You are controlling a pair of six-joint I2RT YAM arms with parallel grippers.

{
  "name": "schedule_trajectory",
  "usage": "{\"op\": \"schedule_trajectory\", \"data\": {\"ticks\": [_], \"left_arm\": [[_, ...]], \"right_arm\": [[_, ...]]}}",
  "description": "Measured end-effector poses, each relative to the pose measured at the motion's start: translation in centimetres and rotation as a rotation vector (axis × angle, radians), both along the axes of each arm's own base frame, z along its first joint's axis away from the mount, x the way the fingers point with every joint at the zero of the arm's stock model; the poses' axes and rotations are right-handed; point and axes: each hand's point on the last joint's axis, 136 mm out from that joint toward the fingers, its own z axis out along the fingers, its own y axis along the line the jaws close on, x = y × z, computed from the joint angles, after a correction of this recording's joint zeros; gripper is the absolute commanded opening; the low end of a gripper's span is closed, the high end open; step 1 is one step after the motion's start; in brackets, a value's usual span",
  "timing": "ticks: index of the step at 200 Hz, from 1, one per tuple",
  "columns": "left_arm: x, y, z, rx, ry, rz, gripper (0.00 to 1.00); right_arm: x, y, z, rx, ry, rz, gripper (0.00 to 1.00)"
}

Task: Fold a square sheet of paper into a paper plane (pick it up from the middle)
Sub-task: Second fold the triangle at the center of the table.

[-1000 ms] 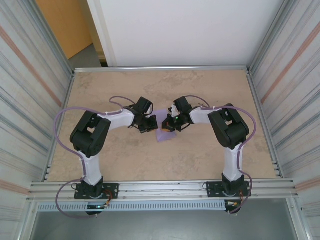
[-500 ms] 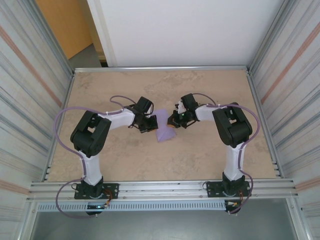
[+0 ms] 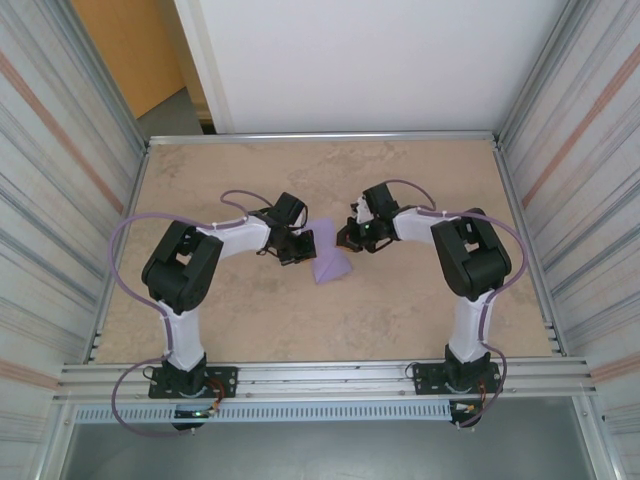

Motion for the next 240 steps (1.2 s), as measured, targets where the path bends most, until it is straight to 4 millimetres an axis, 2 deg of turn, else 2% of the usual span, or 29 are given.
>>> {"op": "schedule_trajectory", "data": {"ticks": [34,51,100,135,157,170,206,240], "left_arm": [[0.0,0.0,0.0,0.000,0.000,-0.005,0.00],[0.0,-0.1,0.1,-0.003,0.000,-0.010,0.00],[-0.1,-0.2,0.3,-0.007,-0.007,-0.019,0.01],[-0.5,-1.0,3.1,-0.067,-0.067,-0.038,0.06],[-1.2,-2.5,5.1,-0.115,-0.111,-0.071,0.06],[-1.6,-3.4,5.4,-0.133,-0.117,-0.089,0.05],[-2.9,-4.6,4.6,-0.145,-0.085,-0.122,0.00],[-3.3,-4.5,3.0,-0.129,-0.046,-0.123,0.00]], "right_arm": [[-1.2,1.5,-0.8,0.013,0.030,0.049,0.06],[-1.7,1.6,-1.6,0.003,0.052,0.056,0.06],[-1.8,1.6,-1.9,0.008,0.050,0.057,0.05],[-1.8,1.6,-2.0,0.014,0.038,0.057,0.04],[-1.8,1.6,-1.9,0.016,0.035,0.056,0.04],[-1.8,1.6,-1.9,0.016,0.036,0.054,0.03],[-1.8,1.6,-1.9,0.017,0.038,0.052,0.02],[-1.8,1.6,-1.9,0.017,0.039,0.051,0.02]]}}
